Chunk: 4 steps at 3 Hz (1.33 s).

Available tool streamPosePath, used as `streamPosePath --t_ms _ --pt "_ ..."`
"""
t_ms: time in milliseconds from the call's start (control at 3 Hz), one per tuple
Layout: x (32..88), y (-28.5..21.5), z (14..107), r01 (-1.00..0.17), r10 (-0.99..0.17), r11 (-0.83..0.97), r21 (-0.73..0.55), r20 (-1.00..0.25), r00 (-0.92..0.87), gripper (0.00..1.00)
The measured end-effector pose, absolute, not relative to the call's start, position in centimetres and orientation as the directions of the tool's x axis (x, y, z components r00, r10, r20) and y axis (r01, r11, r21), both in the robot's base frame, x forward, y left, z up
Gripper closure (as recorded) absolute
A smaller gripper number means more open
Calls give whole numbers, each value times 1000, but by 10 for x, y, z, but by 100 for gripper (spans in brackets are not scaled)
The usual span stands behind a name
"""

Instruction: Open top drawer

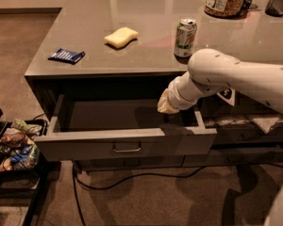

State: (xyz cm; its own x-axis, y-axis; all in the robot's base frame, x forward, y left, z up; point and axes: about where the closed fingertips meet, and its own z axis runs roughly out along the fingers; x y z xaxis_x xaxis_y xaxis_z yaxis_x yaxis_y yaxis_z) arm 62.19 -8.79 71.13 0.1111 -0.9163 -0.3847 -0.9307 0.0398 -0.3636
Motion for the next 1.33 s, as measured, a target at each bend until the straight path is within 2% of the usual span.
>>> streamPosePath --t_ms 667,1333 --pt "601 -93 689 -953 -919 36 -300 -385 86 100" --pt "577 -94 666 -964 -894 72 -257 -445 52 100"
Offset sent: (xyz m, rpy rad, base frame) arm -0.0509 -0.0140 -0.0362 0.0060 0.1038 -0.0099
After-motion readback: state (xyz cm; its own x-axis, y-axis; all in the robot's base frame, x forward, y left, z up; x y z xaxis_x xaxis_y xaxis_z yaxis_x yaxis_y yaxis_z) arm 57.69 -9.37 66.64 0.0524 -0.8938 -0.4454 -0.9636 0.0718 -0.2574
